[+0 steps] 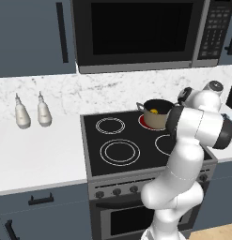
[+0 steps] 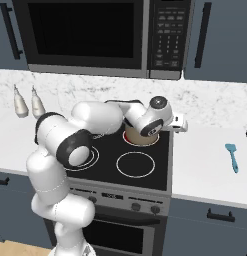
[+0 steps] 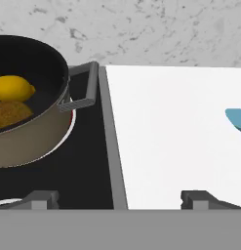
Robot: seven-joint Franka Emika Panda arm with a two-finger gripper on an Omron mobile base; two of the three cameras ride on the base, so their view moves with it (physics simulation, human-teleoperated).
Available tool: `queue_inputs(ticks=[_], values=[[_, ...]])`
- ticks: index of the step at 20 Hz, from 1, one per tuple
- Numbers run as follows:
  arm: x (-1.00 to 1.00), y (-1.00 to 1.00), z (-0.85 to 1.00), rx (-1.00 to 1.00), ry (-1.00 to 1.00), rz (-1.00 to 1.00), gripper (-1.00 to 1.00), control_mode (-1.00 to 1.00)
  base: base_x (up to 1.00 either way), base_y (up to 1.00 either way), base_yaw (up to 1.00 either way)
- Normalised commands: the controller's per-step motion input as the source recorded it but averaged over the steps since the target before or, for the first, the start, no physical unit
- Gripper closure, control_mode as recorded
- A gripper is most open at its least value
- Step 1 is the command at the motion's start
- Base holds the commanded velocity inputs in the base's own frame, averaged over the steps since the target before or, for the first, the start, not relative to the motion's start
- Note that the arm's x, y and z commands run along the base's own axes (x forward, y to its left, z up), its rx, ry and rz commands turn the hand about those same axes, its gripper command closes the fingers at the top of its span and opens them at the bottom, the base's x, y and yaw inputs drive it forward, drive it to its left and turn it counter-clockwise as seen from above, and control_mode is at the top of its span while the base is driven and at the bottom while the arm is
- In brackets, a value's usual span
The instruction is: Put the avocado and lemon in the pot. Retrieve the spatula and lightly stir the vegetables in the pot.
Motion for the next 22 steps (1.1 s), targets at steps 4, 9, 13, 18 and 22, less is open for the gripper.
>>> queue_inputs(ticks=[4, 9, 13, 18, 22], values=[[0.00, -1.00, -0.11, 0.03, 0.04, 0.00, -1.00, -1.00, 0.00, 0.00, 0.00], [0.00, -1.00, -0.13, 0.03, 0.09, 0.00, -1.00, -1.00, 0.00, 0.00, 0.00], [-0.02, -0.93, -0.01, 0.03, 0.05, 0.00, -1.00, -1.00, 0.00, 0.00, 0.00], [-0.59, -0.26, -0.12, -0.02, -0.03, 0.00, -1.00, -1.00, 0.00, 0.00, 0.00], [-0.99, 0.20, -0.41, -0.29, -0.16, 0.00, -1.00, -1.00, 0.00, 0.00, 0.00]])
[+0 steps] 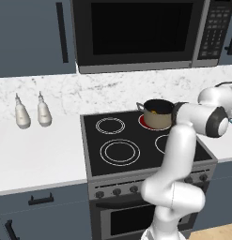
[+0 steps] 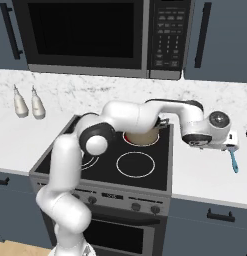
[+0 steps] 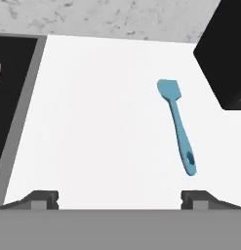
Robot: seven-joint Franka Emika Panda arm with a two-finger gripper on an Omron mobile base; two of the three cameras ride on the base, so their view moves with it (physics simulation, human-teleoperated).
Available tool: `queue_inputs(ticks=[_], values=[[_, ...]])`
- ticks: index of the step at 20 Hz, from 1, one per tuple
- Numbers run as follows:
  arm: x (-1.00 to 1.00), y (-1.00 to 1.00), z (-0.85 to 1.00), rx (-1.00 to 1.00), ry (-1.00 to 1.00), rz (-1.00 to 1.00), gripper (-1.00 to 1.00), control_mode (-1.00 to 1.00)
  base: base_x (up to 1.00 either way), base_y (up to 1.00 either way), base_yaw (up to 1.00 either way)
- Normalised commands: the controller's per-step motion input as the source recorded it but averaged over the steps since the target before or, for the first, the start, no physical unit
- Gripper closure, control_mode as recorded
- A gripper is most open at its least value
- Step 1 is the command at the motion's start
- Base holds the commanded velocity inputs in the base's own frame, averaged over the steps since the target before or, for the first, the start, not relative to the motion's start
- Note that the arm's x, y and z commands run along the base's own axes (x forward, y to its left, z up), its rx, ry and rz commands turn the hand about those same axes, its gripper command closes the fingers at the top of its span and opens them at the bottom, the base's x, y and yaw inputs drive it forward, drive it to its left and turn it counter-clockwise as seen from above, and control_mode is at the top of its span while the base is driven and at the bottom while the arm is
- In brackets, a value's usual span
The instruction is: Put the avocado and lemon in the pot. Retrieve the spatula and lightly stir the vegetables in the pot.
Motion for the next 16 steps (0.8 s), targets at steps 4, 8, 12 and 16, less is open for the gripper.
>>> queue_inputs(ticks=[4, 8, 12, 16], values=[[-0.26, 0.00, -0.08, -0.15, 0.05, 0.00, -1.00, -1.00, 0.00, 0.00, 0.00], [0.00, -0.03, 0.20, 0.07, 0.12, 0.00, -1.00, -1.00, 0.00, 0.00, 0.00], [0.00, 0.17, 0.06, 0.18, 0.02, 0.00, -1.00, -1.00, 0.00, 0.00, 0.00], [0.00, 0.37, 0.00, 0.14, 0.00, 0.00, -1.00, -1.00, 0.00, 0.00, 0.00]])
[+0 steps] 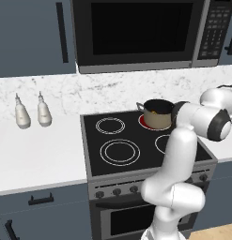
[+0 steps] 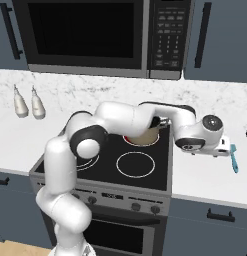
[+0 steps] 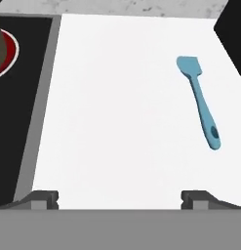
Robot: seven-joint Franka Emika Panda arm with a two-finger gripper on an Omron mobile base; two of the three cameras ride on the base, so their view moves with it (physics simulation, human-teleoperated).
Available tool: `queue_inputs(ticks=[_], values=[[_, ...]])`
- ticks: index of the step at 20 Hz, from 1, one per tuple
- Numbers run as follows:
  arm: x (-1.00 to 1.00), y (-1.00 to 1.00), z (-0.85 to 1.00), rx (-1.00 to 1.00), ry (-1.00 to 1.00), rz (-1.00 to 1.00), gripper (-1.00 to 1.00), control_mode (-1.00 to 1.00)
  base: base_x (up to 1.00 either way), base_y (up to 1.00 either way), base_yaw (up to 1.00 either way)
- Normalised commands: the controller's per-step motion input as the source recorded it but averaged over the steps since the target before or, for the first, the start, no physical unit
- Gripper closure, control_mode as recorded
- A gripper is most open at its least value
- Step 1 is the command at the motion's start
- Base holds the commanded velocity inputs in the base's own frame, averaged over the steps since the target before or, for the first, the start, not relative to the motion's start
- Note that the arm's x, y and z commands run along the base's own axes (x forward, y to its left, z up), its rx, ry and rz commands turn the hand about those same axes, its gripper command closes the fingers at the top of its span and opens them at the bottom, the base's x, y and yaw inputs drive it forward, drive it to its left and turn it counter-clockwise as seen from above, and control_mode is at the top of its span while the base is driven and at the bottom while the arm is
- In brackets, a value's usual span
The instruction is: Put the avocado and lemon in the pot. Retrieve the spatula and lightly stir the vegetables in the pot.
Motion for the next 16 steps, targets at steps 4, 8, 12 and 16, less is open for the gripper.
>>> queue_inputs(ticks=[4, 8, 12, 16], values=[[0.00, 0.05, 0.03, 0.02, 0.00, -0.01, -1.00, -1.00, 0.00, 0.00, 0.00], [-0.08, -0.62, 0.02, -0.06, 0.06, -0.02, -1.00, -1.00, 0.00, 0.00, 0.00], [-0.01, -0.54, 0.00, -0.07, 0.01, 0.00, -1.00, -1.00, 0.00, 0.00, 0.00], [0.16, 0.50, 0.00, 0.04, -0.02, 0.00, -1.00, -1.00, 0.00, 0.00, 0.00]])
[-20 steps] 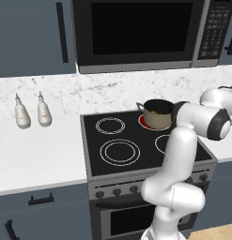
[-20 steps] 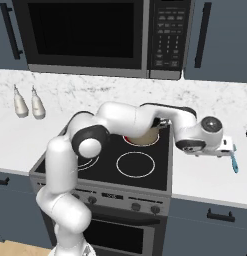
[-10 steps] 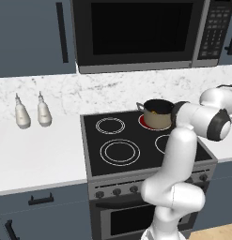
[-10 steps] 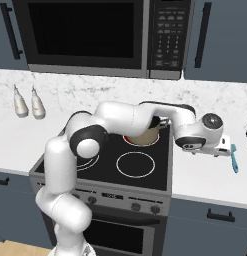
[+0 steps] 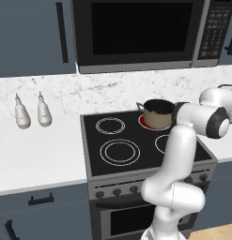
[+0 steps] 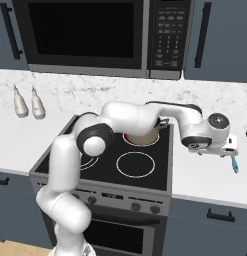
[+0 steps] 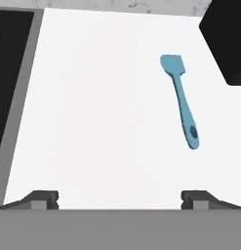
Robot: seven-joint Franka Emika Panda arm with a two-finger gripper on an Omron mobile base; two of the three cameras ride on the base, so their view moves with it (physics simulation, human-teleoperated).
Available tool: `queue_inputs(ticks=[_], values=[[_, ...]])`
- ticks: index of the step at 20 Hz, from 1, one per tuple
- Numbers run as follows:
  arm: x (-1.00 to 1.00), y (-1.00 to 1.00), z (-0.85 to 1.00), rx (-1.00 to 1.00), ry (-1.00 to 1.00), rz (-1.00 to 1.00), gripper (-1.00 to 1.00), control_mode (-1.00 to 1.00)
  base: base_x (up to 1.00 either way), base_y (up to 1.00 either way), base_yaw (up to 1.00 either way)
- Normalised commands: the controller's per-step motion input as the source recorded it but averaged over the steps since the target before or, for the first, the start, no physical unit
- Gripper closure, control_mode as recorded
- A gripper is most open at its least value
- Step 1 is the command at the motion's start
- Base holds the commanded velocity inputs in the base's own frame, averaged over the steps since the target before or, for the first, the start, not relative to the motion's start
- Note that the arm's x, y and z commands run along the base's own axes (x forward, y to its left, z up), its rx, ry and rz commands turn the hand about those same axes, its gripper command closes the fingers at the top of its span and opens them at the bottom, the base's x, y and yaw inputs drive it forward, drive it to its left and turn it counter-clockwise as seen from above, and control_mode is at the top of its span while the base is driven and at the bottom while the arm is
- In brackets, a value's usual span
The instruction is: Put the avocado and lemon in the pot. Retrieve the spatula and lightly stir the vegetables in the pot.
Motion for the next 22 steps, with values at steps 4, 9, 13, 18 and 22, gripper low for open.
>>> queue_inputs(ticks=[4, 9, 13, 18, 22], values=[[0.19, 0.19, 0.00, 0.11, -0.02, 0.01, -1.00, -1.00, 0.00, 0.00, 0.00], [0.14, 0.22, 0.00, 0.07, -0.05, 0.02, -1.00, -1.00, 0.00, 0.00, 0.00], [0.04, -0.07, 0.00, 0.01, -0.03, 0.01, -1.00, 1.00, 0.01, -0.25, 0.00], [0.00, 0.00, 0.00, 0.00, 0.00, 0.00, -1.00, 1.00, 0.00, -0.42, 0.00], [0.00, 0.00, 0.00, 0.00, 0.00, 0.00, -1.00, 1.00, 0.42, -0.23, 0.01]])
